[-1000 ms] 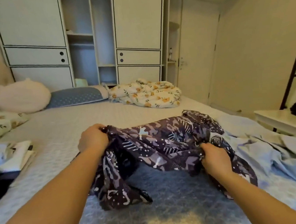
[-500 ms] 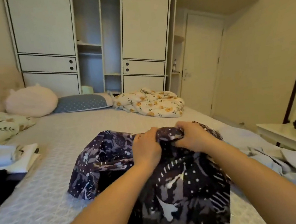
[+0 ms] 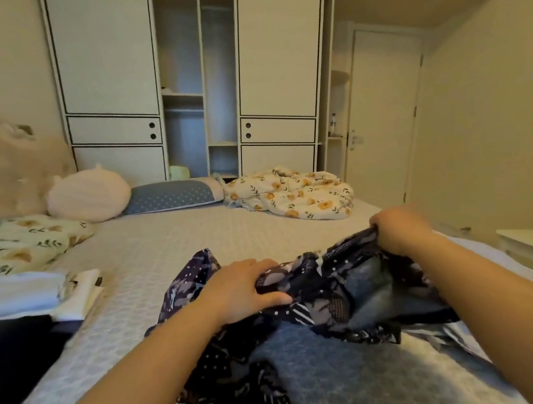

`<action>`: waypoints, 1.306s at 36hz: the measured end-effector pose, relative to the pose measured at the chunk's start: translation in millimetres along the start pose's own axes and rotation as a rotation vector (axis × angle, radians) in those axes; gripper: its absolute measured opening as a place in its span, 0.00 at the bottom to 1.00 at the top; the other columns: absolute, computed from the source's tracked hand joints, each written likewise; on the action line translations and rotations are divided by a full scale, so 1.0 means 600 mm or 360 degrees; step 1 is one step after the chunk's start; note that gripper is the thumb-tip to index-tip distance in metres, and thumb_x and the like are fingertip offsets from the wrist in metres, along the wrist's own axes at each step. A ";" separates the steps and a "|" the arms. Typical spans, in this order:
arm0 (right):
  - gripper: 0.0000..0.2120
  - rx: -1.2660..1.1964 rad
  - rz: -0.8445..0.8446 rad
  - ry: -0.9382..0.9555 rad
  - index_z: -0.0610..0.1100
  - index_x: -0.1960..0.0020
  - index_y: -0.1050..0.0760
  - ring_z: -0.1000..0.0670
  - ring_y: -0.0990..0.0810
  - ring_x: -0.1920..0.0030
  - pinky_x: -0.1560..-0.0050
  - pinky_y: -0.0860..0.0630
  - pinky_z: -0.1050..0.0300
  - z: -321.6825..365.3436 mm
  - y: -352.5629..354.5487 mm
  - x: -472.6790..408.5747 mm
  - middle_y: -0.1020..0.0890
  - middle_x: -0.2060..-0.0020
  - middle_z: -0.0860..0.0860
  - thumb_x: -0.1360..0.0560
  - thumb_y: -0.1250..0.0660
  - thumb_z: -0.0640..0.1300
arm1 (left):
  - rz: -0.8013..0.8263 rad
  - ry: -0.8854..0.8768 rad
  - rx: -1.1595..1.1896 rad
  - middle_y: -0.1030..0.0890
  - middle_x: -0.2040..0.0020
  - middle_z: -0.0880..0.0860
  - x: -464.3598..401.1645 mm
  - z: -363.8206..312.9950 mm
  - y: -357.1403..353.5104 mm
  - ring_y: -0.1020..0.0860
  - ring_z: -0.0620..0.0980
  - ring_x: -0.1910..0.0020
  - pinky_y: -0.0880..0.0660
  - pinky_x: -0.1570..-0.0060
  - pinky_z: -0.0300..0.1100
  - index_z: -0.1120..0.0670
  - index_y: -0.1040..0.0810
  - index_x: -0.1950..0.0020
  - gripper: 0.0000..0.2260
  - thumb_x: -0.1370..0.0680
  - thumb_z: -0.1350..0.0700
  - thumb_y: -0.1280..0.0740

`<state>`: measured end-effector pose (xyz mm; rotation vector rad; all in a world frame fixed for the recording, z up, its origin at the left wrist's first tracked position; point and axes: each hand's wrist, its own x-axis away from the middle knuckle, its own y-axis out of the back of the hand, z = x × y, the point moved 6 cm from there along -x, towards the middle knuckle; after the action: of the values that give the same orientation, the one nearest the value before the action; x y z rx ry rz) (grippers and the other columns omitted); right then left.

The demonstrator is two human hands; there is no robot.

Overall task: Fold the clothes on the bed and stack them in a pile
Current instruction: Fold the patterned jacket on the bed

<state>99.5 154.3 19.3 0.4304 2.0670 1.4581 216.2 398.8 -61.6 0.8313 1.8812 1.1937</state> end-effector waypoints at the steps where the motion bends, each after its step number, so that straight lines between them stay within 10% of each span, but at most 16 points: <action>1: 0.10 -0.0225 0.0028 0.0023 0.48 0.44 0.24 0.44 0.24 0.47 0.46 0.26 0.52 0.024 0.002 -0.005 0.21 0.44 0.47 0.23 0.40 0.44 | -0.0044 0.0008 -0.0078 0.28 0.38 0.47 0.001 -0.002 0.003 0.26 0.51 0.43 0.26 0.47 0.46 0.35 0.43 0.28 0.36 0.33 0.26 0.39; 9: 0.10 -0.1389 0.0102 0.0822 0.49 0.52 0.24 0.49 0.23 0.50 0.53 0.26 0.57 0.271 0.077 0.019 0.19 0.53 0.51 0.29 0.35 0.37 | -0.0617 0.0216 0.0304 0.28 0.32 0.47 -0.018 -0.014 0.024 0.23 0.51 0.45 0.27 0.59 0.40 0.25 0.74 0.37 0.52 0.35 0.33 0.28; 14: 0.16 -0.2377 0.0458 0.0831 0.52 0.45 0.30 0.50 0.24 0.41 0.40 0.26 0.52 0.280 0.062 0.017 0.24 0.40 0.50 0.26 0.33 0.35 | -0.1011 0.0399 0.0729 0.19 0.50 0.44 -0.006 0.037 0.051 0.21 0.49 0.53 0.22 0.56 0.47 0.27 0.36 0.39 0.25 0.29 0.46 0.29; 19: 0.50 -0.1193 0.0047 0.0688 0.52 0.23 0.52 0.46 0.47 0.25 0.28 0.41 0.47 0.228 -0.030 -0.023 0.48 0.25 0.51 0.33 0.25 0.58 | -0.1266 0.0616 0.0981 0.22 0.61 0.40 0.010 0.091 0.072 0.23 0.44 0.60 0.29 0.68 0.39 0.39 0.27 0.54 0.09 0.26 0.53 0.31; 23: 0.60 -0.1630 0.0367 0.0257 0.51 0.22 0.64 0.43 0.54 0.23 0.27 0.46 0.44 0.204 -0.123 -0.044 0.56 0.23 0.47 0.37 0.25 0.64 | -0.1397 0.0638 0.1125 0.20 0.59 0.43 0.031 0.123 0.094 0.22 0.45 0.58 0.27 0.62 0.43 0.41 0.26 0.57 0.09 0.25 0.56 0.31; 28: 0.54 -0.1467 0.0628 0.0228 0.46 0.22 0.58 0.41 0.42 0.26 0.29 0.38 0.44 0.250 -0.184 -0.051 0.47 0.23 0.46 0.32 0.27 0.61 | -0.1601 0.0727 0.1118 0.20 0.61 0.43 0.076 0.162 0.118 0.23 0.44 0.60 0.31 0.65 0.41 0.42 0.26 0.58 0.09 0.25 0.57 0.32; 39: 0.21 -0.0396 -0.0193 0.0848 0.50 0.32 0.29 0.44 0.40 0.29 0.29 0.45 0.45 0.394 -0.139 -0.014 0.34 0.31 0.49 0.24 0.39 0.50 | -0.1845 0.0847 0.1243 0.22 0.58 0.40 0.132 0.229 0.139 0.26 0.36 0.59 0.32 0.60 0.38 0.45 0.27 0.52 0.09 0.26 0.57 0.30; 47: 0.16 -0.1091 -0.0431 0.0435 0.46 0.38 0.25 0.45 0.28 0.41 0.46 0.29 0.53 0.300 -0.024 -0.062 0.24 0.43 0.49 0.18 0.48 0.40 | -0.1499 0.1000 0.0728 0.20 0.44 0.58 0.120 0.268 0.210 0.24 0.60 0.44 0.31 0.52 0.45 0.55 0.27 0.36 0.16 0.19 0.48 0.40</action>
<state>240.0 263.7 -28.8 -0.3232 1.5794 1.9930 331.8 574.0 -9.0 -0.3209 2.6342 0.4273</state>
